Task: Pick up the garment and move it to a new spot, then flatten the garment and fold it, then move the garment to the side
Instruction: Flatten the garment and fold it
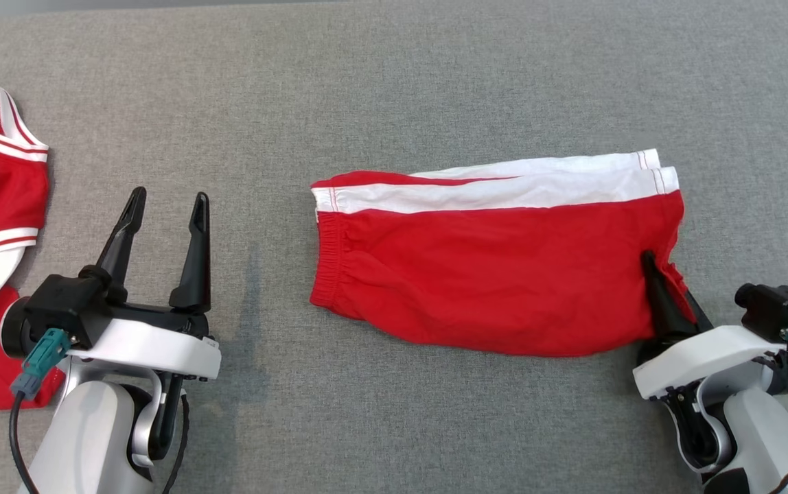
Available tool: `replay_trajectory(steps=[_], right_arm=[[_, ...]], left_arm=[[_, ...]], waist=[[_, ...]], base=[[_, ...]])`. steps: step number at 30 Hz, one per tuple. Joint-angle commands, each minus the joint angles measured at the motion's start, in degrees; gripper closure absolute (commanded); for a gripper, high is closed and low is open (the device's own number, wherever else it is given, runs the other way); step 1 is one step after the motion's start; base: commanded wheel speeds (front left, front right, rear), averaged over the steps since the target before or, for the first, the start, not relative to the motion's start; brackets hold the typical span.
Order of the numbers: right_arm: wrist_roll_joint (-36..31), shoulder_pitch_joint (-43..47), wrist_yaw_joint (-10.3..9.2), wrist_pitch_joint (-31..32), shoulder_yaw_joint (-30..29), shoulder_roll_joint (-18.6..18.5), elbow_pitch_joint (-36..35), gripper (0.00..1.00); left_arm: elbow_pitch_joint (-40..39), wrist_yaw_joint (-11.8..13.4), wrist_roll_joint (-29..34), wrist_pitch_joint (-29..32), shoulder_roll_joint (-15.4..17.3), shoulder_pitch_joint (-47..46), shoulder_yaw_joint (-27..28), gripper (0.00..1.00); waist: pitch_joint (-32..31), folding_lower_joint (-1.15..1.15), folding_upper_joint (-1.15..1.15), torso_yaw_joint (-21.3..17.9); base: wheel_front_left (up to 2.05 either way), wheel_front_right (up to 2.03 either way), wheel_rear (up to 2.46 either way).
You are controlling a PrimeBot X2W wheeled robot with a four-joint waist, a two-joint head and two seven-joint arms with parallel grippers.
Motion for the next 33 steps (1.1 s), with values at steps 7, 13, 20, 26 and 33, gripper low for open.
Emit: replay_trajectory(steps=[7, 13, 20, 26, 33], right_arm=[[-2.7, 2.6, -0.01, 0.8, -2.4, 1.3, -3.7, 1.00], [-5.2, 1.8, -0.01, 1.7, -2.4, 2.1, -9.4, 1.00], [-7.6, -1.1, -0.01, 5.0, 3.3, 4.1, -18.0, 1.00], [-4.1, -5.5, 0.00, 7.2, 13.5, 4.9, -17.6, 1.00], [5.1, -11.7, 0.00, 4.9, 25.3, 5.0, -9.2, 1.00]], left_arm=[[-0.4, 0.5, -0.3, 0.7, 0.5, 0.7, -0.2, 0.00], [-0.4, 0.7, -1.1, 0.8, 0.6, 1.0, 0.0, 0.00], [0.3, 0.7, -2.1, 0.4, 0.0, 1.4, -0.2, 0.00], [0.7, 0.5, -2.3, 0.3, -0.5, 1.3, -1.1, 0.00], [1.8, -0.1, -2.3, -0.1, -1.5, 0.6, -2.4, 0.00]], waist=[[-0.4, 0.00, 0.00, 0.1], [-1.0, 0.00, 0.00, 0.4], [-2.6, 0.00, 0.00, 1.5], [-3.3, 0.00, 0.00, 3.0], [-3.1, 0.00, 0.00, 5.9]], base=[[0.00, 0.00, 0.00], [0.00, 0.00, 0.00], [0.00, 0.00, 0.00], [0.00, 0.00, 0.00], [0.00, 0.00, 0.00]])
